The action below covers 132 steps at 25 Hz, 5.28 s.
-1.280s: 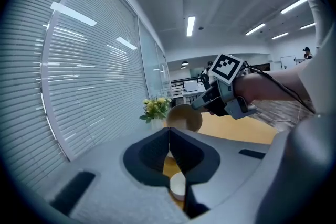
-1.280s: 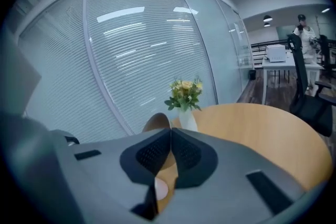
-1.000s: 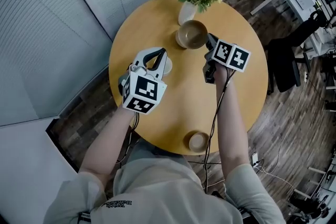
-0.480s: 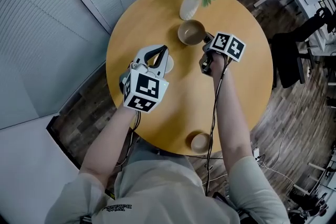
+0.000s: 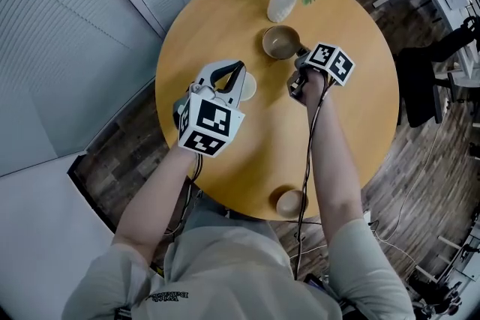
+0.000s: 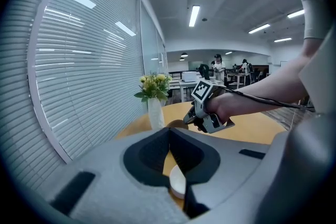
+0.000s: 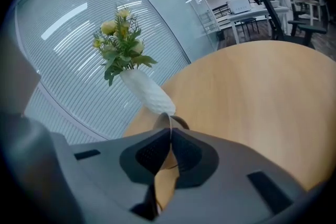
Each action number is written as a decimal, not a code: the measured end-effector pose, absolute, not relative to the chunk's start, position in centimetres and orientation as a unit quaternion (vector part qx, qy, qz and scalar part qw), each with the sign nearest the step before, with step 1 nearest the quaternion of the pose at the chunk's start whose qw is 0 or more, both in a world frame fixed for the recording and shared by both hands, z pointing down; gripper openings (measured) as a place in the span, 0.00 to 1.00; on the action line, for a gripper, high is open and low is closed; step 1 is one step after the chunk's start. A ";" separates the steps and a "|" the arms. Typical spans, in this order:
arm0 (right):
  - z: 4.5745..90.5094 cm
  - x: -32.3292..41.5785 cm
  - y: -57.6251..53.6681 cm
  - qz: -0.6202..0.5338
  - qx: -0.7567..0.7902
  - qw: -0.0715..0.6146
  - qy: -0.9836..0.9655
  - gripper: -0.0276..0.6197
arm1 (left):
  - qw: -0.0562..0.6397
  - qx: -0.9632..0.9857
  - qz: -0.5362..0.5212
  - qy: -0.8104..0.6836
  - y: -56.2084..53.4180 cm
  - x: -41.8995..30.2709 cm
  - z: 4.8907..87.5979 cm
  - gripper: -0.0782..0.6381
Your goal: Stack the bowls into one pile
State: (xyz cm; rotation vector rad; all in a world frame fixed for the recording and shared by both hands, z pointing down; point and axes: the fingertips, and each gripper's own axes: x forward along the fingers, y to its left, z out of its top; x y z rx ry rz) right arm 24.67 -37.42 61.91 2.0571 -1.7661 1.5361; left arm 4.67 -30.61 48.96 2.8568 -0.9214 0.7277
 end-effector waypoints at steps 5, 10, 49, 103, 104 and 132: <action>62.1 24.8 -37.5 0.479 0.675 0.020 -0.561 0.09 | 0.032 0.927 0.234 -0.292 -30.1 4.7 49.2 0.14; 62.7 24.3 -37.1 0.464 0.675 0.076 -0.569 0.10 | 0.031 0.928 0.239 -0.285 -29.5 4.9 49.3 0.14; 46.1 22.8 -33.8 0.283 0.642 0.058 -0.710 0.11 | -0.014 0.927 0.212 -0.308 -26.4 4.5 40.4 0.14; 20.4 17.4 -3.8 -0.011 0.621 0.003 -0.784 0.11 | -0.104 0.952 0.049 -0.282 -9.6 2.0 21.6 0.14; 20.5 17.3 -3.6 -0.011 0.619 0.003 -0.785 0.11 | -0.102 0.953 0.050 -0.282 -9.4 1.9 21.7 0.14; 23.0 14.9 -0.7 0.036 0.603 0.003 -0.797 0.11 | -0.066 0.958 0.098 -0.260 -7.6 0.9 26.7 0.14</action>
